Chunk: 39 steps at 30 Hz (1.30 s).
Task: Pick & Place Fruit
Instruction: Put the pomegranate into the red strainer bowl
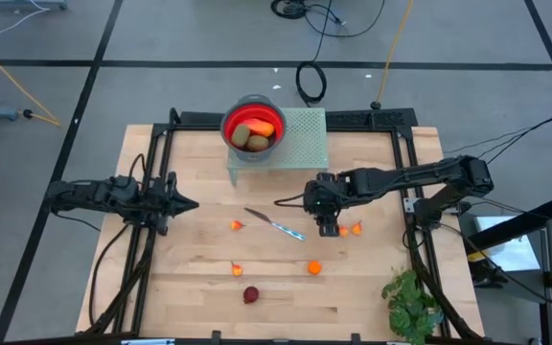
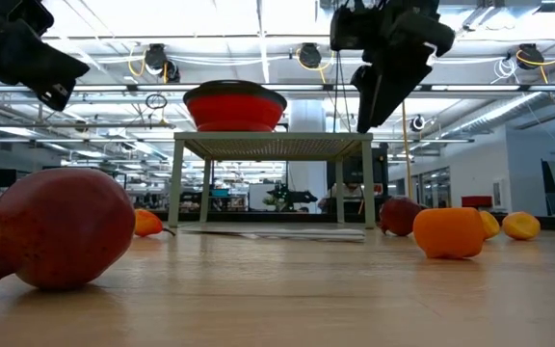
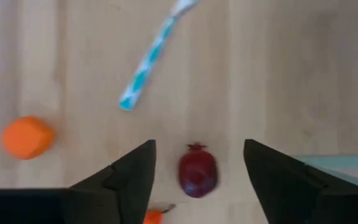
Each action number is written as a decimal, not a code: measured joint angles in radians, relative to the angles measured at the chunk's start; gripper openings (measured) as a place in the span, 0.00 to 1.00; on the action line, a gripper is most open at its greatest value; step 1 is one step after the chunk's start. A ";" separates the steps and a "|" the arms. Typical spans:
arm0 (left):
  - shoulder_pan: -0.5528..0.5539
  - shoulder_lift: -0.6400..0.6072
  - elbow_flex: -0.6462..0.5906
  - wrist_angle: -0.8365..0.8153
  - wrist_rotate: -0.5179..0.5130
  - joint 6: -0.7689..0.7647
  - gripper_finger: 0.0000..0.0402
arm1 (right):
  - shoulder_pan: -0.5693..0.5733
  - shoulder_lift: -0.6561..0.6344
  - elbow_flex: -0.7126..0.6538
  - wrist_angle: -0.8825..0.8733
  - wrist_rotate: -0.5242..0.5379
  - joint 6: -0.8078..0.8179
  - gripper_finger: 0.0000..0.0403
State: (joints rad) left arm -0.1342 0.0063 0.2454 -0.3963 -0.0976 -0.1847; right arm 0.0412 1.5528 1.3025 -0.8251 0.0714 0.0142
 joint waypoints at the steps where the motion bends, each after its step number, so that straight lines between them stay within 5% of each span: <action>1: 0.000 0.000 -0.008 0.016 0.000 0.003 0.02 | -0.004 0.000 0.000 -0.003 0.014 0.000 0.61; 7: 0.000 0.000 -0.095 0.163 0.000 0.016 0.04 | -0.042 0.000 0.000 -0.041 0.006 0.000 0.71; 15: 0.000 0.000 -0.122 0.159 -0.040 -0.063 0.01 | -0.068 0.000 0.000 -0.045 -0.073 -0.024 0.78; 39: 0.000 0.000 -0.122 0.080 -0.105 0.044 0.06 | -0.073 0.089 -0.002 -0.064 -0.075 -0.085 0.81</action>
State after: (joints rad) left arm -0.1345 0.0063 0.1234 -0.3166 -0.2027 -0.1402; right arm -0.0315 1.6422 1.3010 -0.8894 -0.0040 -0.0711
